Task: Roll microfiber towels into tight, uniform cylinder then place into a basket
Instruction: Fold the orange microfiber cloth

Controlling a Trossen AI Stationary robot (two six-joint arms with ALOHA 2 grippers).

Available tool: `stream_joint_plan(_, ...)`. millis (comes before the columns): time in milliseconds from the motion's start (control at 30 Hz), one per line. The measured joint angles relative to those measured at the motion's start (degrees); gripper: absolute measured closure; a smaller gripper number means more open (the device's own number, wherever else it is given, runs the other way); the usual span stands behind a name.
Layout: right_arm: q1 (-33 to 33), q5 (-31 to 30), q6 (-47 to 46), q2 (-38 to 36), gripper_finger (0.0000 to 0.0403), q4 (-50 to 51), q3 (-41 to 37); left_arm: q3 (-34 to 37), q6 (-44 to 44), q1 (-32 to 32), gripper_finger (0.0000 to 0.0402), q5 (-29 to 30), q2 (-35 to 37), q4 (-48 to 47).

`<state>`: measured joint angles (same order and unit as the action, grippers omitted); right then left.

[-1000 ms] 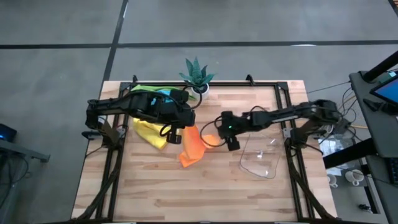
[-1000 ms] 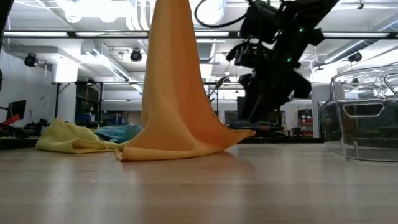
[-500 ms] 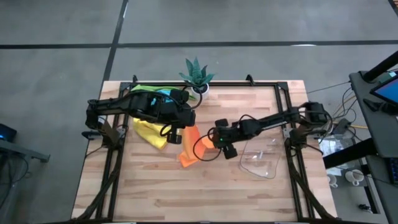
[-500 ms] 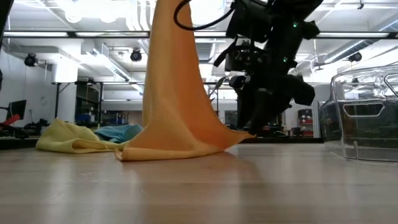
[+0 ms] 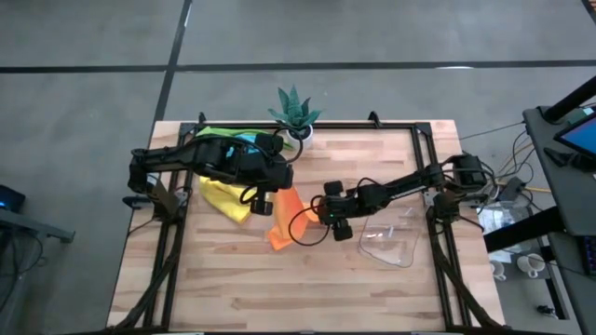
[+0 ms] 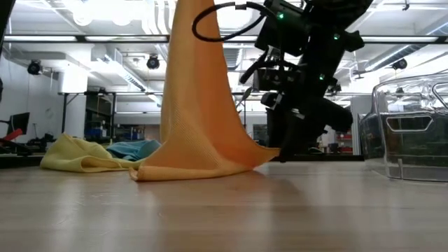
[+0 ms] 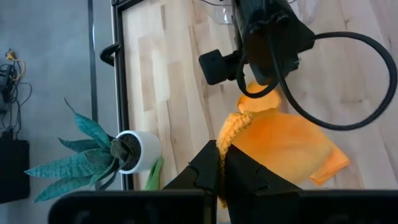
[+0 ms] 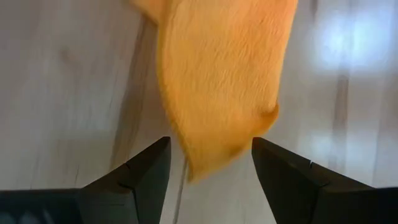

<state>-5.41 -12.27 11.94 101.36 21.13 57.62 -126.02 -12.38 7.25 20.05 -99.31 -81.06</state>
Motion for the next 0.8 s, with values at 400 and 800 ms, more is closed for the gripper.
stream_joint_plan(400, 0.02, -1.46, 0.03, 0.33, 0.0251, -0.46, -0.10, 0.00, 0.03, 0.00, 0.0402, 0.00, 0.00, 0.05)
stream_joint_plan(800, -1.55, -4.69, 2.77, -2.86, 0.0390, 1.75, -0.10, 0.00, 0.07, -0.02, 0.0402, 0.23, 0.00, 0.03)
